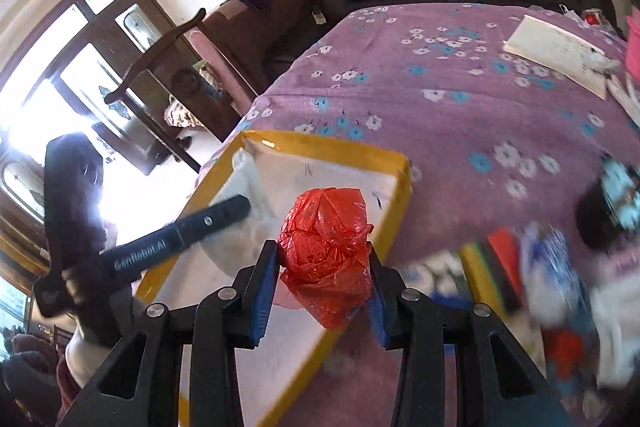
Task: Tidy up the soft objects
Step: 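Carry the white cloth and red bag into the yellow tray and open both tools, then return the left tool to the table and grasp the lemon-print tissue pack, then grasp the white wrapped pack with the right tool while the left tool lifts the tissue pack, then lower both packs into the yellow tray and open both tools, then grasp the black snack bag with the right tool while the left tool grasps the white plastic bag, then carry the black bag and white bag into the yellow tray and release both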
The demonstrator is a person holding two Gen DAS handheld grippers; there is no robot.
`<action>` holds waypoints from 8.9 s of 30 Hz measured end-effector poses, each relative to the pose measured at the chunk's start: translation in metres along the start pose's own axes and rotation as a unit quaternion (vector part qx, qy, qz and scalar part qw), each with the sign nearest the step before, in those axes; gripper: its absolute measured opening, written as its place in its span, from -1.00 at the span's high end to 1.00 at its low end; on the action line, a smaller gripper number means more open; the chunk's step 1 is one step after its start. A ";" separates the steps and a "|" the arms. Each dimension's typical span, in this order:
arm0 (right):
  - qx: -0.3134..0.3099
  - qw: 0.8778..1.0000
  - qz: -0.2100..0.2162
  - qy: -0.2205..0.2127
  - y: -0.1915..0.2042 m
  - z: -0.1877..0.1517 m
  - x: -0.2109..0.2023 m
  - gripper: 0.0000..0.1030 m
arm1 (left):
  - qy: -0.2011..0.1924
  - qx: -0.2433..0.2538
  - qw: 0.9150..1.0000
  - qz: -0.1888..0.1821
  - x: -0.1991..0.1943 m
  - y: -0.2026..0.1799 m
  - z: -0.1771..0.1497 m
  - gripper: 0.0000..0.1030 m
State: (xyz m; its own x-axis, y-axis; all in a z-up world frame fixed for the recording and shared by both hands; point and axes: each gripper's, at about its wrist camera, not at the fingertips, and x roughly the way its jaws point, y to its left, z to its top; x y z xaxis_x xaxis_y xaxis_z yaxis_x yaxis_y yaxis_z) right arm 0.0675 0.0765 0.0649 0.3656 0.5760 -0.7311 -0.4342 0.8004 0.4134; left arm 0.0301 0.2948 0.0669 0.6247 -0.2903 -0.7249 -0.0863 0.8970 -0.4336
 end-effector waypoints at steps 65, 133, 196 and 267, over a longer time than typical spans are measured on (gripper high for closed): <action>0.229 0.948 -0.164 -0.147 -0.265 -0.217 -0.258 -0.67 | 0.041 0.462 0.886 -0.008 0.051 -0.265 -0.181 -0.87; 0.282 0.911 -0.290 -0.080 -0.331 -0.154 -0.218 -0.59 | -0.021 0.099 0.994 -0.029 -0.101 -0.067 -0.162 0.00; 0.127 0.967 -0.204 -0.083 -0.172 -0.064 -0.170 -0.19 | -0.079 0.056 0.995 0.007 -0.125 -0.014 -0.117 -0.55; 0.102 0.994 -0.016 -0.045 -0.201 -0.217 -0.173 0.02 | 0.109 0.449 0.886 -0.040 0.006 -0.269 -0.192 -0.15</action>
State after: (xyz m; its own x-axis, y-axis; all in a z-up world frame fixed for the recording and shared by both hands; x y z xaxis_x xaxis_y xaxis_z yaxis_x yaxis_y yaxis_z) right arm -0.0876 -0.2199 -0.0096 0.4524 0.5554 -0.6977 -0.2482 0.8299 0.4997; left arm -0.0922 -0.0122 0.0768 0.4281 -0.3355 -0.8391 0.6647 0.7460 0.0409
